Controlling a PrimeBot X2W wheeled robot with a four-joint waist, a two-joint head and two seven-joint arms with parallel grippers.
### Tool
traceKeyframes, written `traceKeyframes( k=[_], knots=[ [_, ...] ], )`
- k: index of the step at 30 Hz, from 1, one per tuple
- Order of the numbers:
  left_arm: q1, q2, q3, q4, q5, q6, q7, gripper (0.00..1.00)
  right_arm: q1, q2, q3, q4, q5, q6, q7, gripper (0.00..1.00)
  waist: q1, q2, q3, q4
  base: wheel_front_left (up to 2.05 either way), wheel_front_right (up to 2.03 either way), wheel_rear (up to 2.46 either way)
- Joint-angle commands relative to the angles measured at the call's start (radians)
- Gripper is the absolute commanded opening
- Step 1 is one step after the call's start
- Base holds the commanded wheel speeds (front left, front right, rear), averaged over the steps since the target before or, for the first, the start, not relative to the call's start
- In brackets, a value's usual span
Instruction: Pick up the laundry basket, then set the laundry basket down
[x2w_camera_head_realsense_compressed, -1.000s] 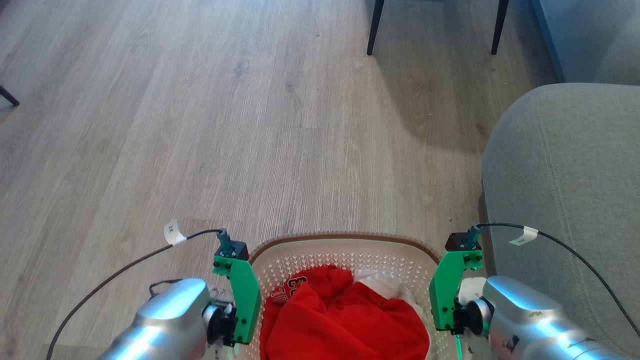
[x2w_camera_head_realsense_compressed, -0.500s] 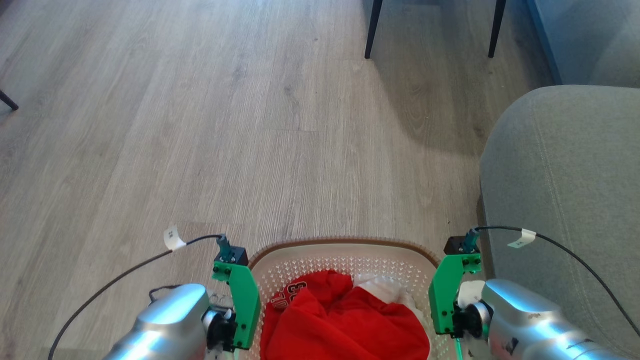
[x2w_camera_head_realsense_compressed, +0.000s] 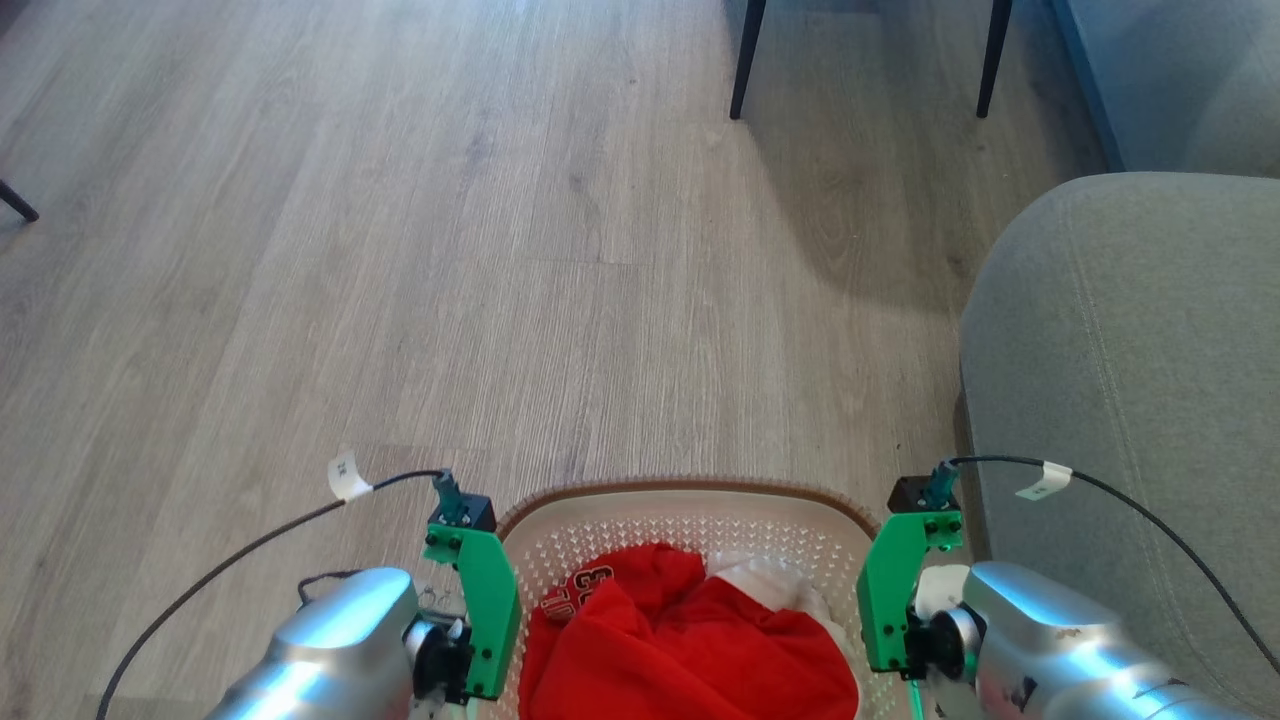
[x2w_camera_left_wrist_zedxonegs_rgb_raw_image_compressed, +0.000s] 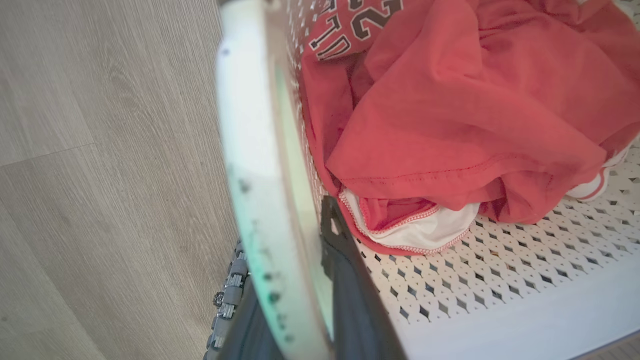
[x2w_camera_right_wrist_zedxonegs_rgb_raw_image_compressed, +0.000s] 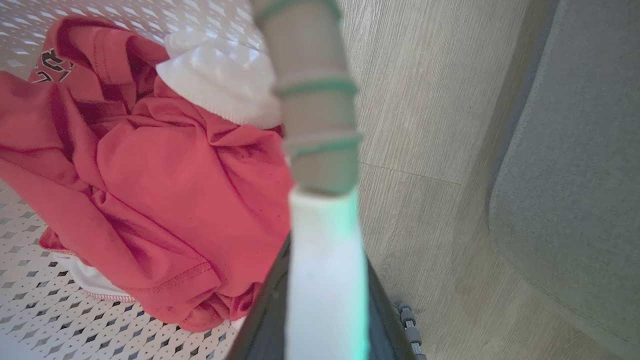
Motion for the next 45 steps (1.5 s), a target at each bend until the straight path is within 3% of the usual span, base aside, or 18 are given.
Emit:
traceKeyframes(
  k=[1,45],
  knots=[
    [-0.054,0.008,0.004,-0.014,0.007,-0.009,0.001,0.0,-0.043,0.019,0.011,-0.031,-0.005,0.016,-0.013,0.0,0.0001,0.0,0.0,0.0,0.0,0.0,0.0],
    [-0.052,0.006,0.004,-0.011,-0.003,-0.009,0.006,0.0,-0.049,0.015,0.063,-0.022,0.058,0.016,-0.023,0.0,0.0001,0.0,-0.004,0.0,0.0,0.0,0.0]
  ],
)
